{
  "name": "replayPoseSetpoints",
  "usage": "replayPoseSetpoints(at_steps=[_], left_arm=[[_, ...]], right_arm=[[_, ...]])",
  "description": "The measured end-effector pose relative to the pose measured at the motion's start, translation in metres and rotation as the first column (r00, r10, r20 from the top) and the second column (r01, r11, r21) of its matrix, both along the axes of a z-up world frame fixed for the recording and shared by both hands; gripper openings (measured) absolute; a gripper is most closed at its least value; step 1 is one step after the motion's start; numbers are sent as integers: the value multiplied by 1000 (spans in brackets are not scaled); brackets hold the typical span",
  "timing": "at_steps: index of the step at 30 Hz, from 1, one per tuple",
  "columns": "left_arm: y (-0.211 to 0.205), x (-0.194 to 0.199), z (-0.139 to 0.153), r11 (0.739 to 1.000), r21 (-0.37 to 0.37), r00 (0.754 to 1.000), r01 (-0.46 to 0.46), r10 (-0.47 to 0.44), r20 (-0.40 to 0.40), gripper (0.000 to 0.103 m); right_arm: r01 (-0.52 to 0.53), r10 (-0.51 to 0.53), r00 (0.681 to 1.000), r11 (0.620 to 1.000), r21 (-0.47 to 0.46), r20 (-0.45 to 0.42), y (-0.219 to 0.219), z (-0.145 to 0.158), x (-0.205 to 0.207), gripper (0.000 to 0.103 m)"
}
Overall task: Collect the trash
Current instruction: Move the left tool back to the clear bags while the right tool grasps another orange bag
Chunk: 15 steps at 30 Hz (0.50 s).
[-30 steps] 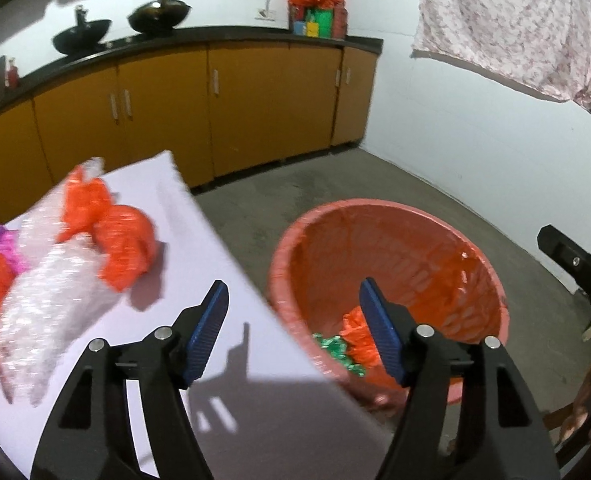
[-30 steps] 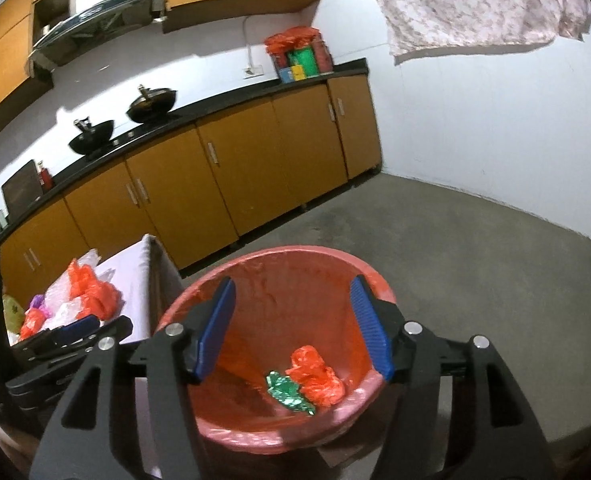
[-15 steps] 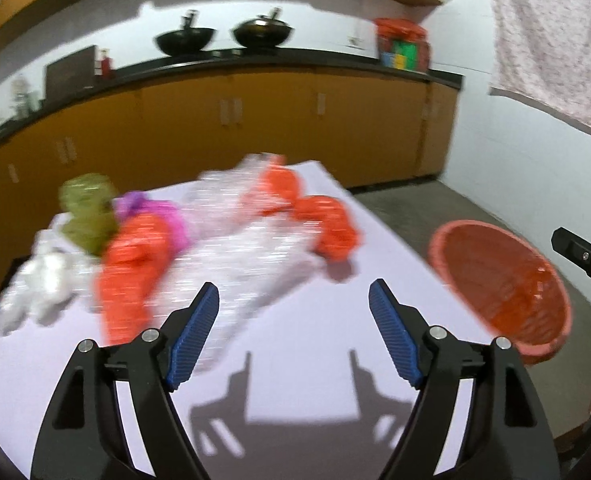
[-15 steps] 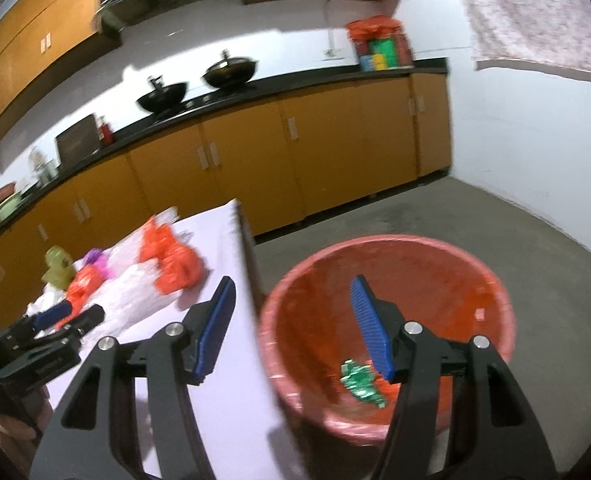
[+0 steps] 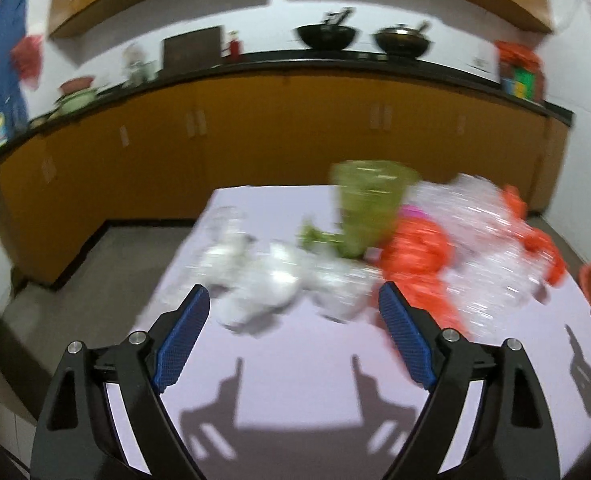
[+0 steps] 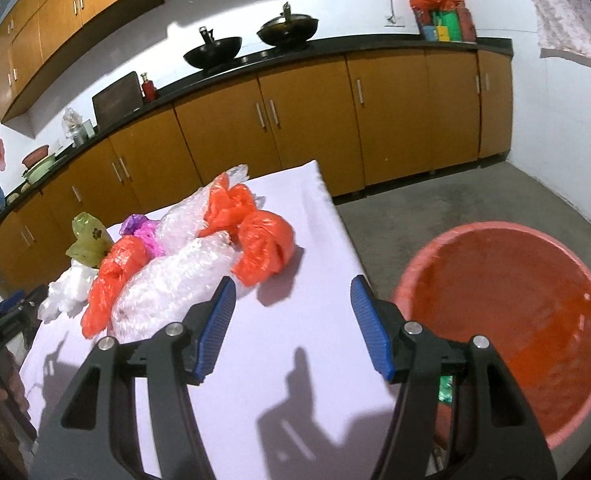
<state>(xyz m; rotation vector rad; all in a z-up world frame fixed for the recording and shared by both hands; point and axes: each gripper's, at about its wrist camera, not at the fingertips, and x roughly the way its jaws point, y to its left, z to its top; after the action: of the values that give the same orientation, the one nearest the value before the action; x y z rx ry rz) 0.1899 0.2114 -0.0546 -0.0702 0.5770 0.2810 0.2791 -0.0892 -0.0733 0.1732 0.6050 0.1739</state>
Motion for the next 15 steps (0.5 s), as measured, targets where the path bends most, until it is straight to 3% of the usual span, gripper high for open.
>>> replayPoseSetpoints(at_steps=[8,15], left_arm=[[80,35,-23,994,-37,990,-106,102,-99,86],[93,56,-39,996,-37,984,-82,75,-160,86]], right_arm=[[2,-2,999,1000,3,-43,25,-16,48,55],[-6,7,997,1000,16,-81,36,-28,76,54]])
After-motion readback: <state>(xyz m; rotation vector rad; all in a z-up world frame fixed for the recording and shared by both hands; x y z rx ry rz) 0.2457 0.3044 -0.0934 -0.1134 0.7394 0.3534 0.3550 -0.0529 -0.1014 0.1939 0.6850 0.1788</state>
